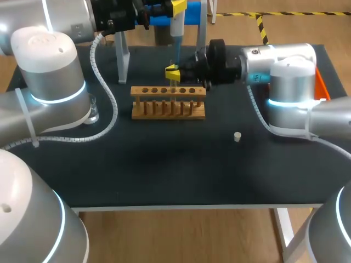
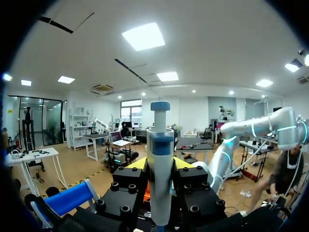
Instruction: Invert the test tube, pick up the pipette, mount the tip to pipette, aspirate from beaker and dispense into the tube, eject the tip, return the pipette, and cap with the stopper.
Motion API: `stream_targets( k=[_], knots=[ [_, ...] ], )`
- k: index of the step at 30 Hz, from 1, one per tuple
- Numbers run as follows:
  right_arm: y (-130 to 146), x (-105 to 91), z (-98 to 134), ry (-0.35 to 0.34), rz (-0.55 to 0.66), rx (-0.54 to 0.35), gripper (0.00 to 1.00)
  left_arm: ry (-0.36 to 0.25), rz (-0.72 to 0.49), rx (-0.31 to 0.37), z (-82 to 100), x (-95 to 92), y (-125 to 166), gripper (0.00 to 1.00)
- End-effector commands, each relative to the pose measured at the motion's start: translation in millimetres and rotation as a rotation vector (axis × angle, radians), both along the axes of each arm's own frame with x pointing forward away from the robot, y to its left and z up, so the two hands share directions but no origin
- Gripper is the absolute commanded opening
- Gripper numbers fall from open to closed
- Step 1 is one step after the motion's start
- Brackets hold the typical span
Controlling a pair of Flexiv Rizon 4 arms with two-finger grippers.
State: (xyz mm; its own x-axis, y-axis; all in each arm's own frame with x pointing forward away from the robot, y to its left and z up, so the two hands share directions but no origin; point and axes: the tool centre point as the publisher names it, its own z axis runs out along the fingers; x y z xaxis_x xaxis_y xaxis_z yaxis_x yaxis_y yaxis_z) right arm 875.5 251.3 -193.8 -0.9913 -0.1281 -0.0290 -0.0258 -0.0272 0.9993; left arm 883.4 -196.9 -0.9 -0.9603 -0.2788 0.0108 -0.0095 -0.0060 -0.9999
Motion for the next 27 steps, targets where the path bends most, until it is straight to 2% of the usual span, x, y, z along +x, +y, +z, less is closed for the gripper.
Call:
stream_targets(
  k=[1, 2, 3, 4, 5, 11, 20, 27],
  knots=[
    [-1.6, -0.7, 11.7, -0.005, -0.004, -0.010, 0.00, 0.002, 0.001, 0.000, -12.1, -0.3, -0.2, 0.00],
    [-1.9, -0.8, 8.7, -0.005, -0.005, -0.014, 0.00, 0.002, 0.001, 0.000, -12.1, -0.3, -0.2, 0.00],
    [-2.5, -0.7, 5.7, -0.005, -0.011, -0.022, 0.31, 0.002, 0.001, 0.000, -12.1, -0.3, -0.2, 0.00],
    [-3.0, -1.3, 4.0, -0.005, -0.012, -0.026, 0.69, 0.002, 0.001, 0.000, -12.1, -0.3, -0.2, 0.00],
    [-3.7, -1.9, 1.5, -0.005, -0.011, -0.032, 1.00, 0.002, 0.001, 0.000, -12.1, -0.3, -0.2, 0.00],
    [-14.1, -7.0, -16.7, 0.002, -0.005, -0.073, 1.00, 0.002, 0.001, 0.000, -12.1, -0.3, -0.2, 0.00],
    [-55.9, -20.8, -53.6, -0.026, -0.016, -0.151, 1.00, 0.002, 0.001, 0.000, -12.1, -0.3, -0.2, 0.00],
    [-79.1, -28.7, -65.1, -0.023, -0.033, -0.173, 1.00, 0.002, 0.001, 0.000, -12.1, -0.3, -0.2, 0.00]
  ],
)
